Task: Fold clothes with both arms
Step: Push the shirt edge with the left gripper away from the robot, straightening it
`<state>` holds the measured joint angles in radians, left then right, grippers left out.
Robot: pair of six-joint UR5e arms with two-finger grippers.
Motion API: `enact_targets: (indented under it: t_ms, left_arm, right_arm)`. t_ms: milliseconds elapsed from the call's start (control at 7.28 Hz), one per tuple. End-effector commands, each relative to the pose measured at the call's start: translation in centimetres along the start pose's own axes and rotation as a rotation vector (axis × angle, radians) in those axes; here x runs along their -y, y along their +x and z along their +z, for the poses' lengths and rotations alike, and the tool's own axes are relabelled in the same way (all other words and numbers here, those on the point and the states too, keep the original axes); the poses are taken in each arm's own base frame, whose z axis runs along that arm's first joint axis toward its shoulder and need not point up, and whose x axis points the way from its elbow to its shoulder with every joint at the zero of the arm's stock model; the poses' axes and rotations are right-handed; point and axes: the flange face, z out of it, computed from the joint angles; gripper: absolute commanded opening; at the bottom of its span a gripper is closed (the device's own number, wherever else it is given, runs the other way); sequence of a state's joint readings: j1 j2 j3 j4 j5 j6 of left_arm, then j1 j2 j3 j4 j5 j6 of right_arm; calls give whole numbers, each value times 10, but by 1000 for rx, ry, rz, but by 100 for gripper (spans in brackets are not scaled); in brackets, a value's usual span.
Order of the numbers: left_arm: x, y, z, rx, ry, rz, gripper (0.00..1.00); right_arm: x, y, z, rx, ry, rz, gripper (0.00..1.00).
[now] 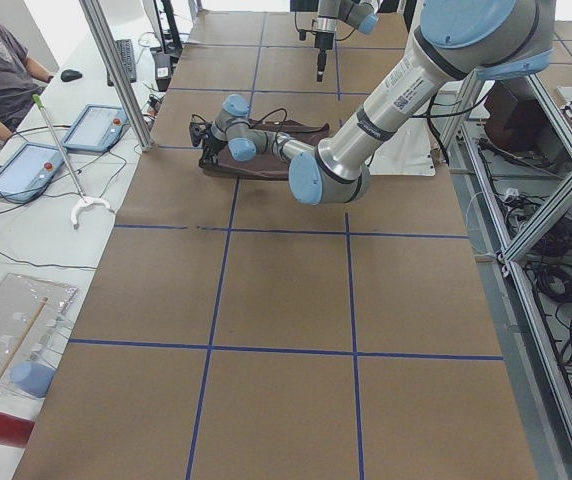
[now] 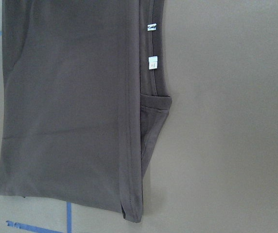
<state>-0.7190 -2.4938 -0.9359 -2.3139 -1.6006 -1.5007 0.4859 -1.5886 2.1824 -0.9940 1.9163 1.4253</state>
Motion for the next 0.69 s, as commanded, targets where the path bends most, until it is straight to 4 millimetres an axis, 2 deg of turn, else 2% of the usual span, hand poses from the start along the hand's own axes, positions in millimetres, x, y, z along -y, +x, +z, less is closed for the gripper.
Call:
enact_targets:
  t_ms: [0,137,275,549]
  left_arm:
    - [46,-6,-13,-17,41,6,100]
    - [72,-14,-33,-39,-36,23,100]
    - [73,-30,-52,-40,-123,31,100]
    - [57,-66,-123,-47,-133,64,100]
  right_arm:
    - [8,3,-4,-12,14,11,100]
    - [14,11,1,-44,16,26,100]
    - [22,2,10,-102,17,34,100]
    - [52,-51,57,-239,31,26,100]
